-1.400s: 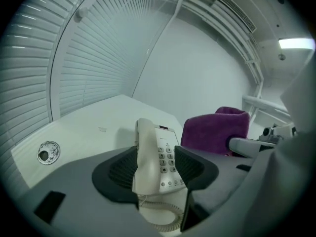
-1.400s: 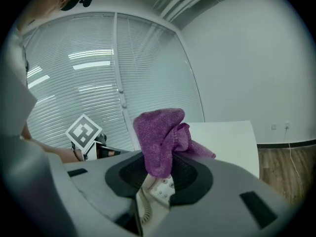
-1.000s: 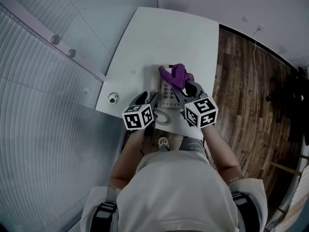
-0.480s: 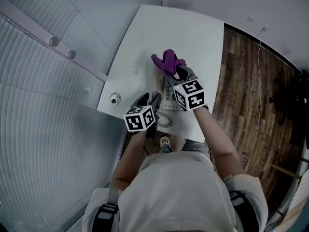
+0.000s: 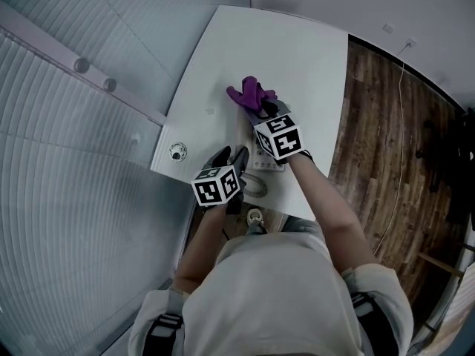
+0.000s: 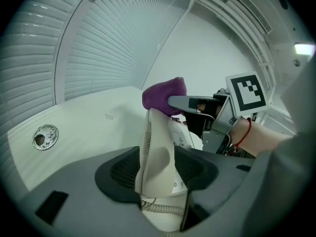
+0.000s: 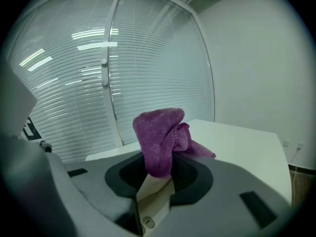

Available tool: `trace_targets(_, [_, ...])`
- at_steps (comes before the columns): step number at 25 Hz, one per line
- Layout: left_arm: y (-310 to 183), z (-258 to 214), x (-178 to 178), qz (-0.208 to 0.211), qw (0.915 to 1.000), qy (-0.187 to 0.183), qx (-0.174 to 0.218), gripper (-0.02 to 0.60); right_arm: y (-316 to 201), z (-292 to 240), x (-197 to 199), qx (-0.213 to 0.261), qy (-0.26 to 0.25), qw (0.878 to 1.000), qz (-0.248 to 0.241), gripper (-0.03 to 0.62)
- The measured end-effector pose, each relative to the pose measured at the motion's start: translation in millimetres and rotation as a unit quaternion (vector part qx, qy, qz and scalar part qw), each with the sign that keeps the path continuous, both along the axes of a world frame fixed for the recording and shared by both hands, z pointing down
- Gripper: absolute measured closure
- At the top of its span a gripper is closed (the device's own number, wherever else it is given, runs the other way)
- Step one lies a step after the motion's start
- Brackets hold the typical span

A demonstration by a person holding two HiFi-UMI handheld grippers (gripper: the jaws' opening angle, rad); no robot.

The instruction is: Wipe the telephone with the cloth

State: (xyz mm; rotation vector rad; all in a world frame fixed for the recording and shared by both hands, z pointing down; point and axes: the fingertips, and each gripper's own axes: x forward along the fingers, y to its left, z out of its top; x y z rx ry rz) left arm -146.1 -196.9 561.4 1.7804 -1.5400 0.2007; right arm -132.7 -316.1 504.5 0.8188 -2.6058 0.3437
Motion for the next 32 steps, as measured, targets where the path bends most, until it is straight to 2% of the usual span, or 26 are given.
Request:
trace_targets(5, [5,3,-4,-0.005,1.0000,0.005,-0.004,0.364,9,19,-8,-0.019,0.028,0.999,-0.019,0.468])
trace_targets(16, [19,6,-7,-0.011,0.9998,0.011,-0.009,0.365,18,29,-6,-0.021,0.056,0.998,-0.033,0.468])
trace_targets(32, [39,6,-8,-0.014,0.9998,0.004,-0.011,0.365,57,35,6,-0.019,0.068,0.996,-0.050,0.468])
